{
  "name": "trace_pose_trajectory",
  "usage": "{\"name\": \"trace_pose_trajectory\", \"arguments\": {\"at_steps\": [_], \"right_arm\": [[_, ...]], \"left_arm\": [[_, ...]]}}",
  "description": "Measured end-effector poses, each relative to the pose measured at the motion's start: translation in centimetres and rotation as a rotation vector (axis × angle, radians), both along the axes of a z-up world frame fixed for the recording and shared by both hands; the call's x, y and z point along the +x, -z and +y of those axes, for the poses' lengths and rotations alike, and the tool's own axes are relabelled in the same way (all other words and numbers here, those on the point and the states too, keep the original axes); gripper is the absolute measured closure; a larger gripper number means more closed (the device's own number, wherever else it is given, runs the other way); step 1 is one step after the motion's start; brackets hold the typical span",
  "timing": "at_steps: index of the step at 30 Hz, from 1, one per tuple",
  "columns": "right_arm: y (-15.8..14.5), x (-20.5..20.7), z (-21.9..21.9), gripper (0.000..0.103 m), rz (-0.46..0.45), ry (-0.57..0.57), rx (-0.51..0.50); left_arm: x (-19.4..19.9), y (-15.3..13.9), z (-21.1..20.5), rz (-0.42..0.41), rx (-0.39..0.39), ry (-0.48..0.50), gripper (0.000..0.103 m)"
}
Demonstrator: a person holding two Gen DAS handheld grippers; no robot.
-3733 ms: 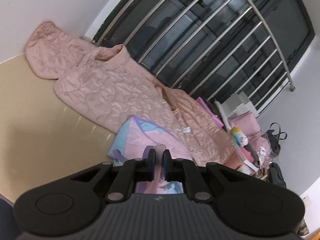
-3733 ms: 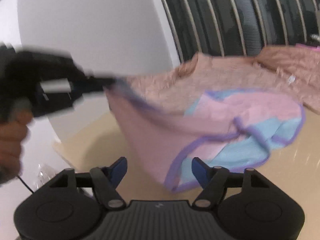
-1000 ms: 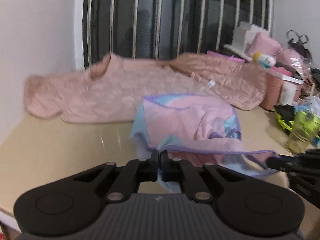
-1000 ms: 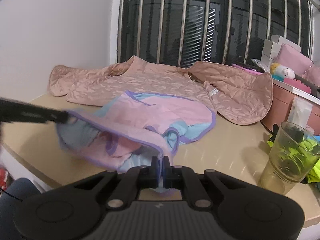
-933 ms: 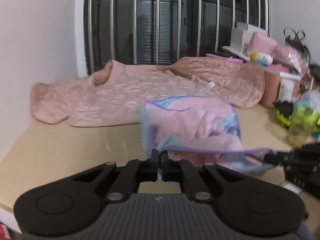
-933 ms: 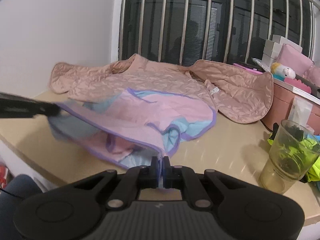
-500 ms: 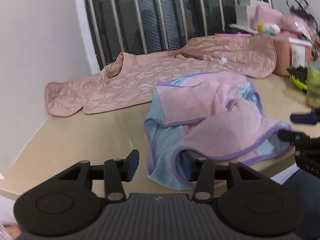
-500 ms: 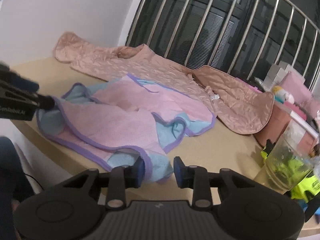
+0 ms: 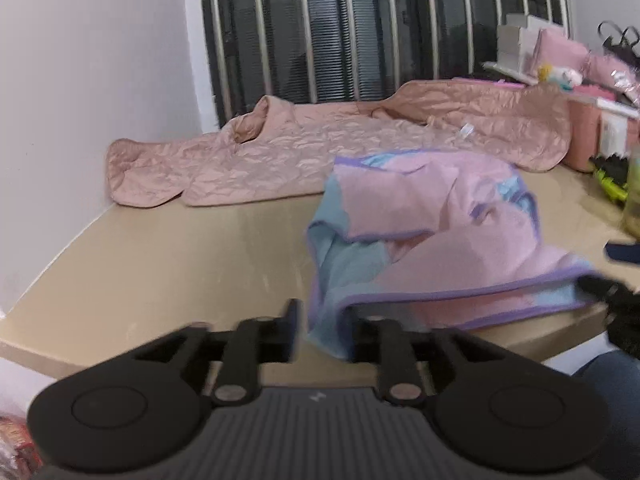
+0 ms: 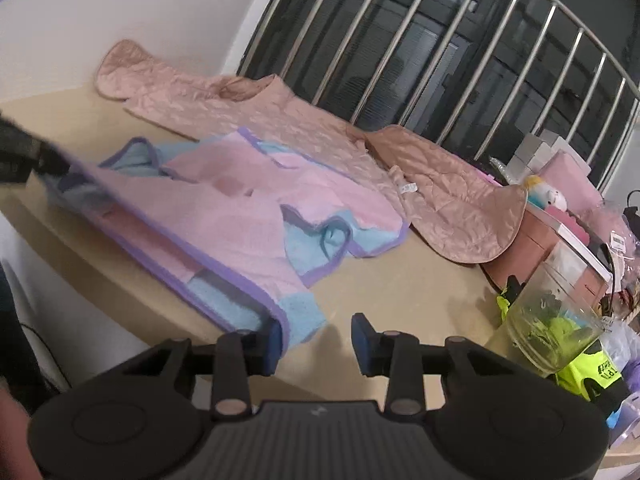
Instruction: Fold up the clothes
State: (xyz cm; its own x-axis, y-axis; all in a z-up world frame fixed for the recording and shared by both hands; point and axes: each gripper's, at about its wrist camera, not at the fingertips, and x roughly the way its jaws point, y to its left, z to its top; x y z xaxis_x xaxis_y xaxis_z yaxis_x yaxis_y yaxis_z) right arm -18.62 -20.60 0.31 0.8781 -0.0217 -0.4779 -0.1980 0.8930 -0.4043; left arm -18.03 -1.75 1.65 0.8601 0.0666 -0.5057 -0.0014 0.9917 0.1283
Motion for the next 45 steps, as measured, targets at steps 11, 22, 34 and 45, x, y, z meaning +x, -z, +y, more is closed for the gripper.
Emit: {"name": "trace_pose_trajectory", "arguments": {"at_steps": [11, 22, 34, 45], "right_arm": [[0.9, -0.9, -0.1, 0.069, -0.055, 0.002, 0.0], [-4.1, 1.2, -1.0, 0.102, -0.036, -0.013, 0.097], [-14.2, 9.3, -1.3, 0.102, -0.197, -0.06, 0.106], [-24.5, 27.8, -0.9, 0.102, -0.245, -0.151, 0.177]], "left_arm": [[-0.4, 0.0, -0.4, -0.06, 0.065, 0.044, 0.087], [2.0, -4.0, 0.5, -0.063, -0.048, 0.08, 0.101], [11.4, -15.3, 2.0, -0.172, -0.167, 0.118, 0.101], [28.7, -26.2, 4.4, -0.239, -0.262, 0.089, 0.101]]}}
